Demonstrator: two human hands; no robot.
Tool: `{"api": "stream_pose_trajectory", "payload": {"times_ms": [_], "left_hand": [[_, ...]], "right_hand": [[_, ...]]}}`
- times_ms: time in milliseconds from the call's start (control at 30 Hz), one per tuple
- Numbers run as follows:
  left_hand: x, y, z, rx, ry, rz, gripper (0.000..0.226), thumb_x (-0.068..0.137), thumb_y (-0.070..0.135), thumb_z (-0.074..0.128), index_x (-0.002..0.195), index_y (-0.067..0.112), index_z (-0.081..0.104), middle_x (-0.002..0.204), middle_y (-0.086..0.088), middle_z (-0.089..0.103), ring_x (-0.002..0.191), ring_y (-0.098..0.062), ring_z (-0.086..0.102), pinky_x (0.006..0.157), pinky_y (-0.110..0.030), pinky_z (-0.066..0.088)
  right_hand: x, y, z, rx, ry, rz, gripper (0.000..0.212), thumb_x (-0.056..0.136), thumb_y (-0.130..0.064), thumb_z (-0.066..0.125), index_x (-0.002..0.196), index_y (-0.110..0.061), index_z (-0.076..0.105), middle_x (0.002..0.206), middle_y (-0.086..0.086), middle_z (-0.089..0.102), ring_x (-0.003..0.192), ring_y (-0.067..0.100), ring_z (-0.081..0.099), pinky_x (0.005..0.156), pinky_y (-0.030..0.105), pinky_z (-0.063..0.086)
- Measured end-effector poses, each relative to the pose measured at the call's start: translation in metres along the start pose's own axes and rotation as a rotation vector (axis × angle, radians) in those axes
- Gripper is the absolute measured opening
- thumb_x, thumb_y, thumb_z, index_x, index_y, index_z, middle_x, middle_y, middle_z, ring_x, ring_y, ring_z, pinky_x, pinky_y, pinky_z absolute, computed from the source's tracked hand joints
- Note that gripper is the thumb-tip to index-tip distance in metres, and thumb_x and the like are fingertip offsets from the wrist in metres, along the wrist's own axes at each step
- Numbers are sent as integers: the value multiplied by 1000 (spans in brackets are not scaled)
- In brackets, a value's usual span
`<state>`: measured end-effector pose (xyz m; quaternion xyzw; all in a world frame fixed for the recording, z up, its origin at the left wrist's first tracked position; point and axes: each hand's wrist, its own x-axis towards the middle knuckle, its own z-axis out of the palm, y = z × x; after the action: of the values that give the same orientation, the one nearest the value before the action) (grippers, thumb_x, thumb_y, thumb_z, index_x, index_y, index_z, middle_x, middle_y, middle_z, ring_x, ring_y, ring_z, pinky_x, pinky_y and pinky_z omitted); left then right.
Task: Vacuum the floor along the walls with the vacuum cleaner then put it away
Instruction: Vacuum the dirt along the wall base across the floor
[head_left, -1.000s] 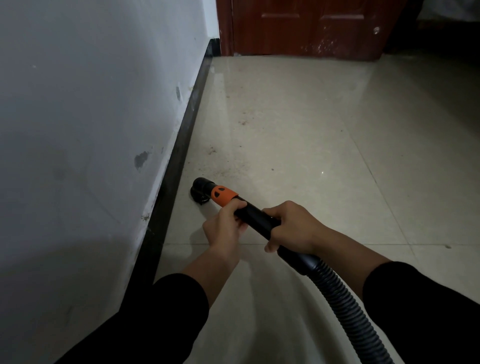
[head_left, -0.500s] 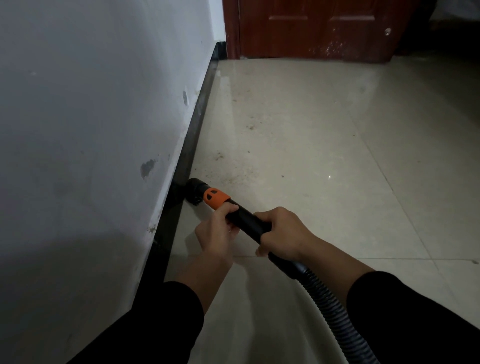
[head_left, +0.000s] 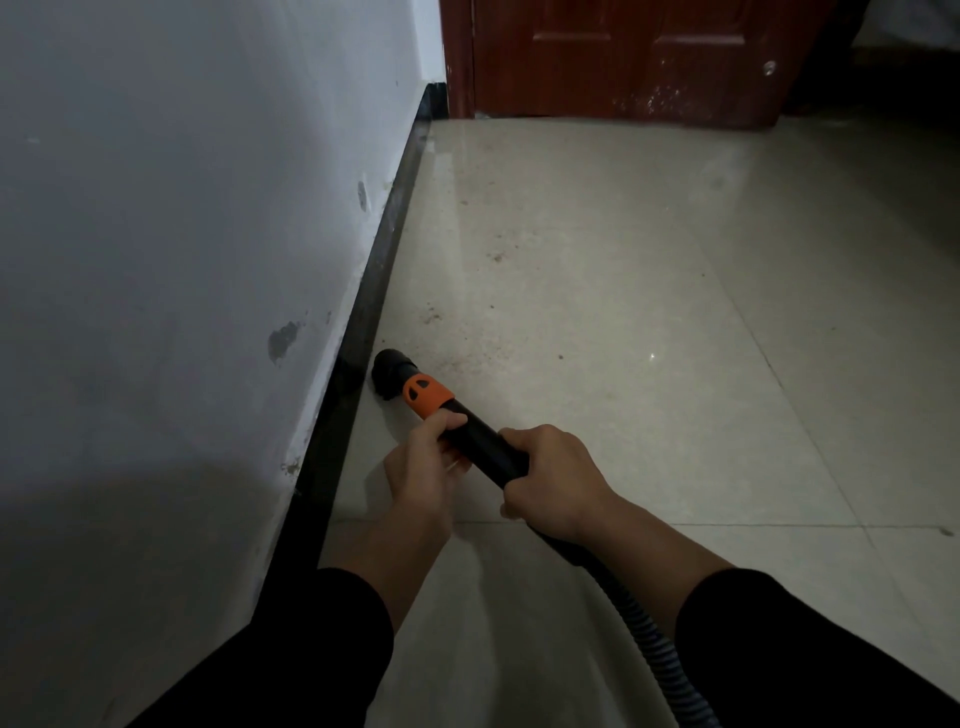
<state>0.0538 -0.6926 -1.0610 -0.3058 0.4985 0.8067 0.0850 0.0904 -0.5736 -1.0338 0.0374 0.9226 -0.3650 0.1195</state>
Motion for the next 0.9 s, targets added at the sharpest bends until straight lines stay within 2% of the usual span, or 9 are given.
{"api": "stream_pose_trajectory", "payload": {"times_ms": [300,433,500,700,800,900], "left_hand": [[-14,-11,14,12,-53,-4,7,81,4,65,86,6,68,80,-8,73,75,-18,71,61,-24,55],[-18,-17,20,20,-71,-22,9,80,4,66,89,5,68,83,-10,74,79,-20,72,62,-24,56],[-21,-20,23,24,-80,-27,10,79,4,67,89,4,68,83,-10,75,80,-20,72,63,-25,56],[-29,-28,36,28,-101,-51,9,77,4,69,87,4,68,73,-7,75,70,-16,74,58,-23,57],[-33,-34,41,38,-105,-70,10,76,5,71,86,4,68,73,-7,75,70,-16,74,60,-25,57],[-37,-39,48,25,-119,-93,9,76,3,70,84,2,67,71,-8,74,66,-17,73,56,-23,57]], "right_hand": [[-14,11,-16,5,-3,27,32,73,-1,65,103,-13,67,82,11,65,71,24,62,55,24,44],[-22,17,-23,8,2,45,31,73,-1,65,102,-12,67,82,12,66,74,26,64,60,29,50],[-27,20,-26,5,3,53,30,73,-1,65,100,-12,67,81,11,65,74,27,63,59,28,48],[-35,30,-43,7,-3,93,30,71,-1,67,99,-14,67,72,4,60,65,19,57,49,20,39],[-41,36,-50,5,-9,108,33,69,-1,69,99,-14,68,71,3,60,63,17,56,49,20,40],[-46,42,-55,0,-1,124,33,68,-1,70,98,-15,68,68,1,57,63,17,55,50,21,39]]}}
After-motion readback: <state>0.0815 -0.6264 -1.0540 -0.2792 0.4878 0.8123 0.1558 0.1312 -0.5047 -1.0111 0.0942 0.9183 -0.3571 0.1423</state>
